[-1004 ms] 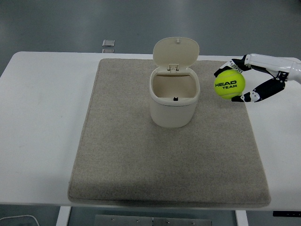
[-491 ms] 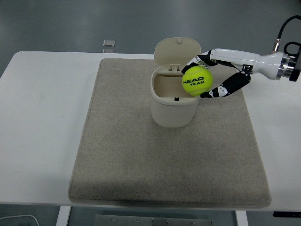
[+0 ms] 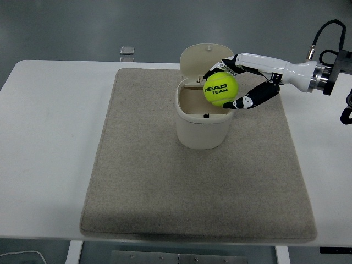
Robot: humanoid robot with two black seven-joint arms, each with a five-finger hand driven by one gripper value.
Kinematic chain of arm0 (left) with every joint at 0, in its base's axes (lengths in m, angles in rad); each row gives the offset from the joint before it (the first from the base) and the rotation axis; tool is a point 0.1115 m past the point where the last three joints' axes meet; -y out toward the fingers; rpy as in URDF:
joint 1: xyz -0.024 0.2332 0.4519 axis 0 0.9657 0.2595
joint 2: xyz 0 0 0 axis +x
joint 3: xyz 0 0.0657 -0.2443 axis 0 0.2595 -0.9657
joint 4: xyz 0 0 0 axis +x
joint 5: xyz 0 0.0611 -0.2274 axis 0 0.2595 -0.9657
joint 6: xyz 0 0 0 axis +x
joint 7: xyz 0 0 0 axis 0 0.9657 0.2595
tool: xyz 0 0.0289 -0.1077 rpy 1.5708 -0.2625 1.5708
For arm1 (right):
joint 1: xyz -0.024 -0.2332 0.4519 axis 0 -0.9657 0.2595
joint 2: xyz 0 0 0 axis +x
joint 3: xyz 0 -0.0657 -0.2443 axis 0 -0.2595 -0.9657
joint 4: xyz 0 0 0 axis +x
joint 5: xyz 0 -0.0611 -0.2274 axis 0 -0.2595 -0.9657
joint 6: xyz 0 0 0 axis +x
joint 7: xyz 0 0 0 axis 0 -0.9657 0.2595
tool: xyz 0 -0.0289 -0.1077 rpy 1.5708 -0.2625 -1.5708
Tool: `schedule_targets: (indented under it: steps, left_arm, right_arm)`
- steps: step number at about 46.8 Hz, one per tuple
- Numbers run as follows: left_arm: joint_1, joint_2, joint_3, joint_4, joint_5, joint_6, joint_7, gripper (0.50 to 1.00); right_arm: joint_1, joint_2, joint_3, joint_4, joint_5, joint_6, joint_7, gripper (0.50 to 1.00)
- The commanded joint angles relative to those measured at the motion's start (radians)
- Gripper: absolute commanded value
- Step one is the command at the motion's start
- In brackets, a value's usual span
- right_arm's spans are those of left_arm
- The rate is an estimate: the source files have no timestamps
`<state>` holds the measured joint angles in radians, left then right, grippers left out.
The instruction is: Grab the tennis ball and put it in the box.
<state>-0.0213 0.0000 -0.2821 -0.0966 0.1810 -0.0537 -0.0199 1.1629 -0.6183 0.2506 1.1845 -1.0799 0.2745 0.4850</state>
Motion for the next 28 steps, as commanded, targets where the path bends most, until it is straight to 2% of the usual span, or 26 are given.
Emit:
schedule_targets:
  steps: [1, 6, 8, 11, 28]
  left_arm:
    - [0.0, 0.0, 0.001, 0.0, 0.0, 0.0, 0.0, 0.992]
    - [0.0, 0.0, 0.0, 0.0, 0.0, 0.0, 0.0, 0.992]
    - [0.0, 0.0, 0.0, 0.0, 0.0, 0.0, 0.0, 0.992]
    - [0.0, 0.0, 0.0, 0.0, 0.0, 0.0, 0.0, 0.992]
    - [0.001, 0.0, 0.001, 0.0, 0.0, 0.0, 0.0, 0.992]
  right_arm:
    - [-0.008, 0.005, -0.002, -0.008, 0.0, -0.006, 0.0, 0.5]
    - [-0.011, 0.032, -0.001, -0.02, 0.0, -0.008, 0.0, 0.5]
    - [-0.011, 0.034, -0.001, -0.025, 0.0, -0.008, 0.0, 0.537]
    - [-0.011, 0.035, -0.001, -0.025, 0.0, -0.018, 0.0, 0.543]
    - [-0.012, 0.035, -0.002, -0.025, 0.0, -0.023, 0.0, 0.678]
